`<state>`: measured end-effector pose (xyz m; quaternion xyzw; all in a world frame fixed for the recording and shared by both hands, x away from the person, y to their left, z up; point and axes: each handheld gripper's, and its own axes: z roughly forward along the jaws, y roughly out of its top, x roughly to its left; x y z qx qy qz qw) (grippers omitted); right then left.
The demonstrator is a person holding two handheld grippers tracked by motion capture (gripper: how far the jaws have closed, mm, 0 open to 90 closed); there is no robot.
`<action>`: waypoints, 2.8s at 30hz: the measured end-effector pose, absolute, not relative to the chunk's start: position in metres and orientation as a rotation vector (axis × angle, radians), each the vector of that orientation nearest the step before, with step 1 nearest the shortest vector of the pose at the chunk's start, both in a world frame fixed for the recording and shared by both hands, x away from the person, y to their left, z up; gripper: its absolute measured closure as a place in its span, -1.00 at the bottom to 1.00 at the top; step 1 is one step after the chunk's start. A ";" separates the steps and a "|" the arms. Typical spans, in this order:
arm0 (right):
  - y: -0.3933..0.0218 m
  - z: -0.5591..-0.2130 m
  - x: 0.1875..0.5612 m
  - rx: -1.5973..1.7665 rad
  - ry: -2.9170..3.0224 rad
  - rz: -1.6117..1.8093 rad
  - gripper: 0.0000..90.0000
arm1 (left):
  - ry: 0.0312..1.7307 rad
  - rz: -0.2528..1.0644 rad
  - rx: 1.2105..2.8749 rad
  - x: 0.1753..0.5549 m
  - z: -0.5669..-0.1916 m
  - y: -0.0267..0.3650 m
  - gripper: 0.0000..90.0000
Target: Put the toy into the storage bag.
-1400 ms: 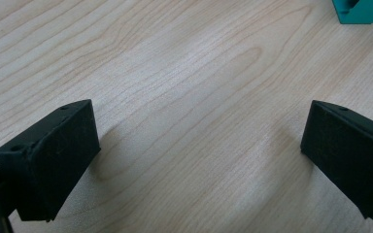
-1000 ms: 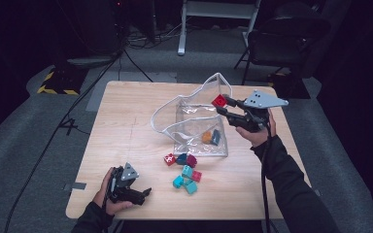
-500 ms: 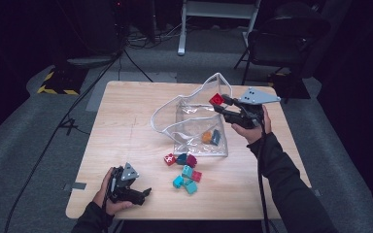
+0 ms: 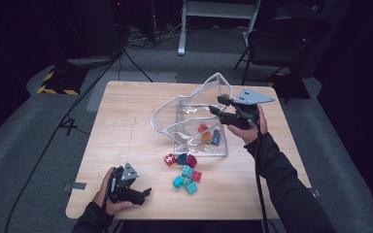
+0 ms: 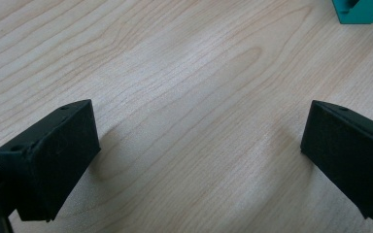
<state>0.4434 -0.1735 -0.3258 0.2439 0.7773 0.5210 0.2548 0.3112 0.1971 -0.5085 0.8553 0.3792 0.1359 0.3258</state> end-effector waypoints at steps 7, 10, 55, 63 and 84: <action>-0.179 -0.323 0.440 0.660 2.102 1.425 0.15 | 0.992 0.360 2.245 0.311 -0.508 0.197 -0.99; -0.187 -0.320 0.435 0.657 2.089 1.431 0.14 | 0.994 0.357 2.243 0.311 -0.508 0.197 -0.99; -0.228 -0.379 0.381 0.622 2.204 1.429 0.06 | 0.992 0.360 2.245 0.311 -0.508 0.197 -0.99; -0.212 -0.413 0.375 0.605 2.317 1.406 0.05 | 0.992 0.360 2.245 0.311 -0.508 0.197 -0.99; -0.164 -0.485 0.356 0.504 2.602 1.280 0.02 | 0.991 0.359 2.244 0.311 -0.508 0.197 -0.99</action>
